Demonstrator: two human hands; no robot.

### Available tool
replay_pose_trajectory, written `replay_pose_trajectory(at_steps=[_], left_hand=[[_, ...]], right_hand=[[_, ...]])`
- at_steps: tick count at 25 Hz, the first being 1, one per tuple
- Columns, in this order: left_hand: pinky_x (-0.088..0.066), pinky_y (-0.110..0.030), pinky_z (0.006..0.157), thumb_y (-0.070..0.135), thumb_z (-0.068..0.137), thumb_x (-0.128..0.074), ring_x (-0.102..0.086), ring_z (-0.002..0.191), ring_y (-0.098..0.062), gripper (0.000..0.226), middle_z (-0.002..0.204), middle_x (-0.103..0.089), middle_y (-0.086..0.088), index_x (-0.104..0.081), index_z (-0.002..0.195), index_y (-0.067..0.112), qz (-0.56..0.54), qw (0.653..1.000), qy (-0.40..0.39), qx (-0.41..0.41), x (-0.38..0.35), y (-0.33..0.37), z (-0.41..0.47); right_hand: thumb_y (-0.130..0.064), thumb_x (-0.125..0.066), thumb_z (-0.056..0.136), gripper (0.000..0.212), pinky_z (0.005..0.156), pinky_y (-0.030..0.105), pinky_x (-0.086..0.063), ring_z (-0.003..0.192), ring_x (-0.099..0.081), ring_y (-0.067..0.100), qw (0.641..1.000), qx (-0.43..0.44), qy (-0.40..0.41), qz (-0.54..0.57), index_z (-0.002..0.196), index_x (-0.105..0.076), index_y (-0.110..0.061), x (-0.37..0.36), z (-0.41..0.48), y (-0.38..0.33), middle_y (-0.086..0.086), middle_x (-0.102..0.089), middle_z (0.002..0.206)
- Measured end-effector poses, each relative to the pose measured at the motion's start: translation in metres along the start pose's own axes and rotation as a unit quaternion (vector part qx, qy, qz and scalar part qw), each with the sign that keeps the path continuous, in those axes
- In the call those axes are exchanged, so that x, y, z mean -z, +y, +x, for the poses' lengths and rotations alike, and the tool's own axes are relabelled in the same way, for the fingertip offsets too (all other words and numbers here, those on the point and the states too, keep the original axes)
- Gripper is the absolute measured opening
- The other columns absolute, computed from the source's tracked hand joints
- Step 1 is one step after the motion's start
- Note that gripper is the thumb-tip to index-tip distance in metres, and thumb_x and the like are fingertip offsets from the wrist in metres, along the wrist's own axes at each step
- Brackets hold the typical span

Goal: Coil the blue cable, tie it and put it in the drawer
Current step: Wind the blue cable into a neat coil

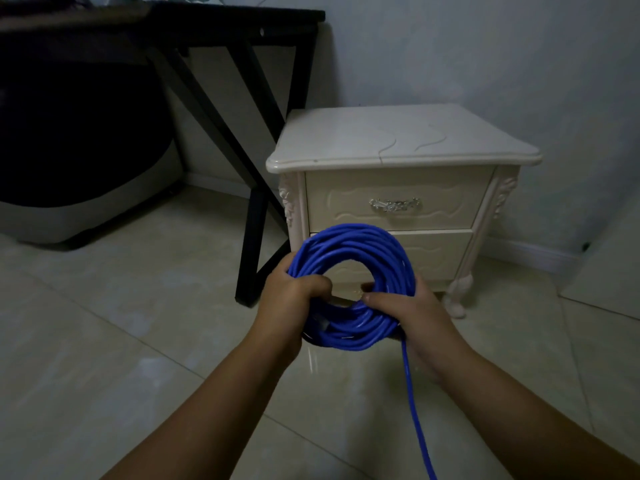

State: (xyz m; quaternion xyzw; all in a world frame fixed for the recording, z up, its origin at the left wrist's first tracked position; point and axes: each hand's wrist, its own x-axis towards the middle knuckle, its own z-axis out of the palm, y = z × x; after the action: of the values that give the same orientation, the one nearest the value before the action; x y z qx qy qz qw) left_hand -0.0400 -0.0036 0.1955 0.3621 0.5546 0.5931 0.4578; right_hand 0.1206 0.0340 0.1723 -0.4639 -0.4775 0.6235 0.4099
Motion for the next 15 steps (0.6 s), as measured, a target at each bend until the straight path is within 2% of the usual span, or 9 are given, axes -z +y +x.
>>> replay_pose_trajectory(at_steps=[3,5,7,9,12,15], left_hand=[[-0.046,-0.039,0.07,0.003,0.053,-0.058,-0.056,0.073,-0.022,0.038,0.069,-0.059,0.0,-0.064,0.091,0.01,-0.111,0.993,0.036,0.024,-0.007,-0.006,-0.004],[-0.048,-0.041,0.073,-0.002,0.065,-0.059,-0.059,0.075,-0.024,0.03,0.068,-0.062,0.001,-0.064,0.092,0.011,-0.122,0.991,0.023,0.048,-0.01,-0.01,-0.004],[-0.051,-0.043,0.079,-0.003,0.077,-0.06,-0.062,0.082,-0.029,0.027,0.08,-0.065,-0.007,-0.064,0.098,0.012,-0.088,0.993,-0.031,0.075,-0.01,-0.009,-0.005],[-0.053,-0.04,0.083,0.004,0.081,-0.065,-0.067,0.086,-0.028,0.028,0.091,-0.067,-0.012,-0.062,0.107,0.015,-0.034,0.992,-0.086,0.087,-0.006,-0.005,-0.002],[-0.057,-0.037,0.085,0.01,0.079,-0.072,-0.07,0.091,-0.019,0.047,0.105,-0.069,-0.004,-0.056,0.12,0.025,0.076,0.99,-0.111,0.041,0.005,0.002,0.005],[-0.058,-0.028,0.08,0.01,0.073,-0.078,-0.069,0.092,-0.01,0.066,0.109,-0.066,0.002,-0.049,0.129,0.029,0.202,0.968,-0.144,-0.023,0.011,0.007,0.009]], right_hand=[[-0.002,-0.073,0.076,0.047,0.069,0.036,-0.057,0.089,-0.072,0.026,0.997,-0.011,0.015,0.07,0.119,-0.059,-0.017,-0.01,-0.002,0.012,0.011,-0.071,0.104],[-0.001,-0.073,0.075,0.047,0.069,0.035,-0.056,0.088,-0.072,0.026,0.994,-0.02,0.052,0.09,0.119,-0.061,-0.013,-0.013,0.001,0.02,0.011,-0.072,0.099],[0.002,-0.071,0.074,0.048,0.069,0.037,-0.055,0.084,-0.07,0.029,0.992,-0.022,0.087,0.083,0.119,-0.061,-0.01,-0.009,0.006,0.022,0.013,-0.07,0.093],[0.006,-0.068,0.072,0.05,0.068,0.039,-0.054,0.081,-0.068,0.031,0.993,-0.007,0.102,0.062,0.119,-0.06,-0.011,-0.003,0.011,0.015,0.014,-0.066,0.09],[0.01,-0.065,0.071,0.051,0.069,0.044,-0.054,0.076,-0.065,0.03,0.995,0.033,0.089,-0.009,0.11,-0.06,-0.024,0.002,0.012,0.0,0.014,-0.064,0.088],[0.008,-0.066,0.072,0.054,0.063,0.033,-0.053,0.079,-0.067,0.02,0.984,0.086,0.059,-0.146,0.109,-0.059,-0.03,0.006,0.009,-0.01,0.004,-0.066,0.094]])
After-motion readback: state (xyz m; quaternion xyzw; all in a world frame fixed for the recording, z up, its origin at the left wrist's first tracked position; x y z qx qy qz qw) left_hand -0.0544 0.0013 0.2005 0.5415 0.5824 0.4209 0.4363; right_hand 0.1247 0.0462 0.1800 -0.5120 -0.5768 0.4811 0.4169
